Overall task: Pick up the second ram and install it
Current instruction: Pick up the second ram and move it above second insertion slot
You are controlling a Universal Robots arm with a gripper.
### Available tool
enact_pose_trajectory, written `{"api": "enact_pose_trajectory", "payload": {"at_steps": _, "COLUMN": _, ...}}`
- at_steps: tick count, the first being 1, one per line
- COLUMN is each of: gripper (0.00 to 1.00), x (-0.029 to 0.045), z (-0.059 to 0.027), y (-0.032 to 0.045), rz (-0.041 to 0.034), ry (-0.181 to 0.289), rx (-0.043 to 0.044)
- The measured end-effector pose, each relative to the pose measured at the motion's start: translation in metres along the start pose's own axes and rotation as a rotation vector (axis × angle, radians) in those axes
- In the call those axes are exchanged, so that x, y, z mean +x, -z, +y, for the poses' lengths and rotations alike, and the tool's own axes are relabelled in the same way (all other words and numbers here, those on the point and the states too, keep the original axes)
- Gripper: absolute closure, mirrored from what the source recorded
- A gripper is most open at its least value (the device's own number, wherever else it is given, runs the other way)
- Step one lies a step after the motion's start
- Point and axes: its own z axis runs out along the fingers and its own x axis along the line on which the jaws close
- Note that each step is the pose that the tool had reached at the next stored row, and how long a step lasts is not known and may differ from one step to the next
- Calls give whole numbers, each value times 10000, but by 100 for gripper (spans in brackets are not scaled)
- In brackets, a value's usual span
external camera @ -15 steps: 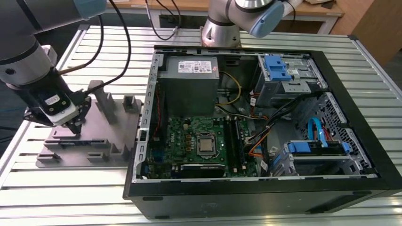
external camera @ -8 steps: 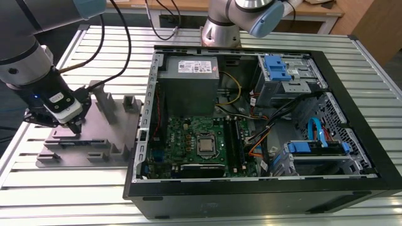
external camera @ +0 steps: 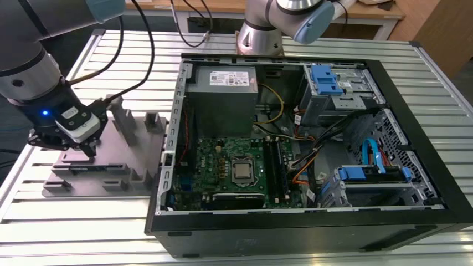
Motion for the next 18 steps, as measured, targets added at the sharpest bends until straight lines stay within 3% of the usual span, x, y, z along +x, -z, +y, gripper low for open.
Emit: {"api": "enact_pose_trajectory", "payload": {"at_steps": 18, "gripper": 93, "x": 0, "z": 0, "y": 0, "rz": -55, "ry": 1876, "rx": -65}}
